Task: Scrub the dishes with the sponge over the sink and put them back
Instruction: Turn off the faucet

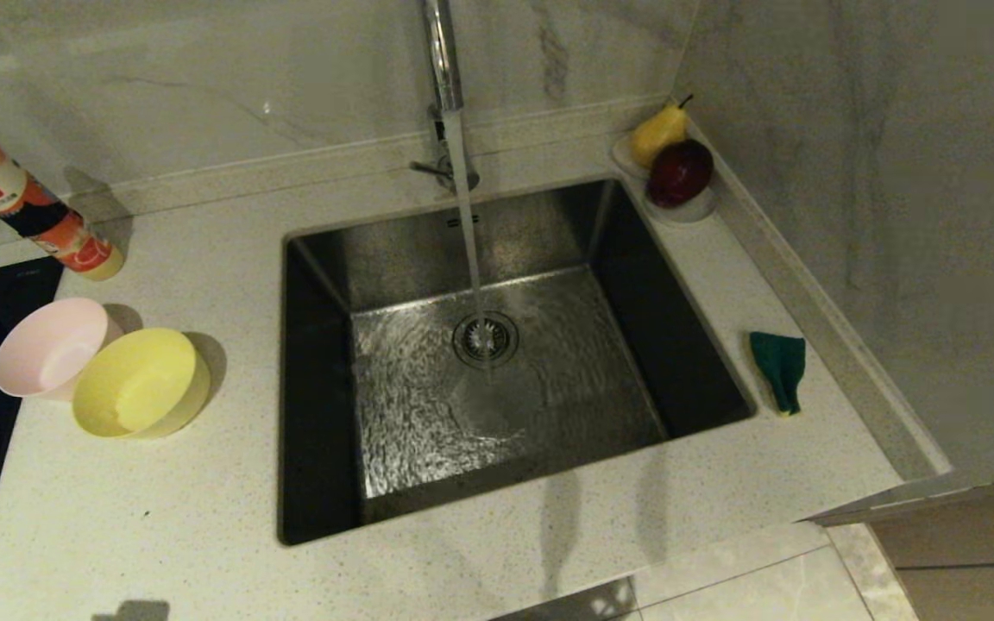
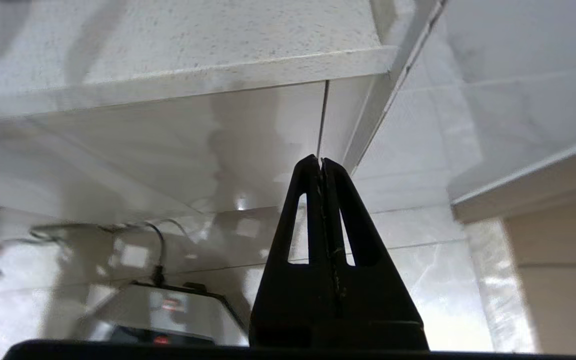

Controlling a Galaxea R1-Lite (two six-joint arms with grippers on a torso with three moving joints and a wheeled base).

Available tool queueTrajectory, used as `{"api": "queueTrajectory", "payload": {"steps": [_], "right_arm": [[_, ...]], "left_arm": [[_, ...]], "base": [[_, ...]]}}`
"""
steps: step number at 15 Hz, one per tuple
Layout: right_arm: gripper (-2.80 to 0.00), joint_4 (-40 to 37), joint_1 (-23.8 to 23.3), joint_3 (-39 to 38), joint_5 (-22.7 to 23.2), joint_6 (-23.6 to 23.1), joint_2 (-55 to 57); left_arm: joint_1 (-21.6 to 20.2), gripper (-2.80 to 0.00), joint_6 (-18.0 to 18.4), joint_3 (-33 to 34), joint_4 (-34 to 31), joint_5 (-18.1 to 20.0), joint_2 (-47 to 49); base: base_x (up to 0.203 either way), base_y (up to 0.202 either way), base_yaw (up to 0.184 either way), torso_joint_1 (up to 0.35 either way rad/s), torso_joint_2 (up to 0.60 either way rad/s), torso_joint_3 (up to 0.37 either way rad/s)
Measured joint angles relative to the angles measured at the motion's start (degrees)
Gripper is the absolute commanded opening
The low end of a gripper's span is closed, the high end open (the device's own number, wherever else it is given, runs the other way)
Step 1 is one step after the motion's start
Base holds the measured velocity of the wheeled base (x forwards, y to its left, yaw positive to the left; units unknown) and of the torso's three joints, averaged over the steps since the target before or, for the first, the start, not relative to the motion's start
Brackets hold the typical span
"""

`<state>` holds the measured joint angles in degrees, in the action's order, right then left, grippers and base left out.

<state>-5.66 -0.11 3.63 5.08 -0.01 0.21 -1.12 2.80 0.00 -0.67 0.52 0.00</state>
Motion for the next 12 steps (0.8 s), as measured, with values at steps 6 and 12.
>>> {"api": "queueTrajectory", "payload": {"steps": [6, 12], "right_arm": [[-2.80, 1.91, 0.00, -1.06, -4.31, -1.47, -0.37], [-2.80, 5.45, 0.01, -3.56, -5.00, -4.80, -0.34]], "left_arm": [[0.02, -2.80, -0.02, 0.00, -0.01, 0.02, 0.00], [0.00, -2.80, -0.02, 0.00, -0.01, 0.00, 0.00]], "base": [[0.000, 0.000, 0.000, 0.000, 0.00, 0.000], [0.000, 0.000, 0.000, 0.000, 0.00, 0.000]]}}
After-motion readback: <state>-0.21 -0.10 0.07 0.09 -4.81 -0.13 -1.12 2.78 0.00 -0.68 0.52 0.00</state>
